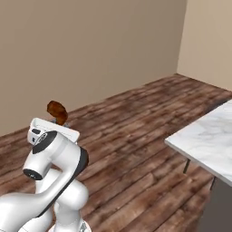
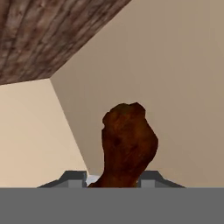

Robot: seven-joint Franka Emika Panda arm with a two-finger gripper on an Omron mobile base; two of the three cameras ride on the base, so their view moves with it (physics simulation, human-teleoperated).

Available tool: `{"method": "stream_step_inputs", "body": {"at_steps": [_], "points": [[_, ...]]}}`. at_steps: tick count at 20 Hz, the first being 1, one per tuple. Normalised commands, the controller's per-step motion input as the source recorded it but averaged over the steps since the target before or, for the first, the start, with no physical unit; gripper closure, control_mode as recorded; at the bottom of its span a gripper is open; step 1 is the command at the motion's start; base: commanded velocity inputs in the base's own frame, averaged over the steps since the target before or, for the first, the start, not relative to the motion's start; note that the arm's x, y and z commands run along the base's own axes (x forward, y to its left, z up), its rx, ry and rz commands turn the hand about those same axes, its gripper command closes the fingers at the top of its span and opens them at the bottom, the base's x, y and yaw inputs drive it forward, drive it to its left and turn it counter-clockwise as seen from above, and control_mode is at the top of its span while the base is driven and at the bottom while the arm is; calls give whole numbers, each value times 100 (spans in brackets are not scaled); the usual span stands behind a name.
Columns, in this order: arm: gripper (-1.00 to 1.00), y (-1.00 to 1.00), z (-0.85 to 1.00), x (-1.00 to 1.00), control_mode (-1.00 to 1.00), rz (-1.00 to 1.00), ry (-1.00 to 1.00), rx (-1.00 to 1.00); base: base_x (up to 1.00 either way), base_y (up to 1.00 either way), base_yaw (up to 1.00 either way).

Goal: Gather the carrot and cucumber from the fridge and place them on a tray on the dining counter. Then gather the chicken drumsticks from the fridge and place them on the other tray.

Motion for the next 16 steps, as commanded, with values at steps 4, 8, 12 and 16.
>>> {"method": "stream_step_inputs", "body": {"at_steps": [4, 8, 12, 16], "points": [[100, 0, 0, 0, 100, 0, 0, 0, 67, 44, -36], [100, 0, 0, 0, 100, 0, 0, 0, 71, 53, -34], [100, 0, 0, 0, 100, 0, 0, 0, 67, 44, -35], [100, 0, 0, 0, 100, 0, 0, 0, 62, 33, -37]]}}
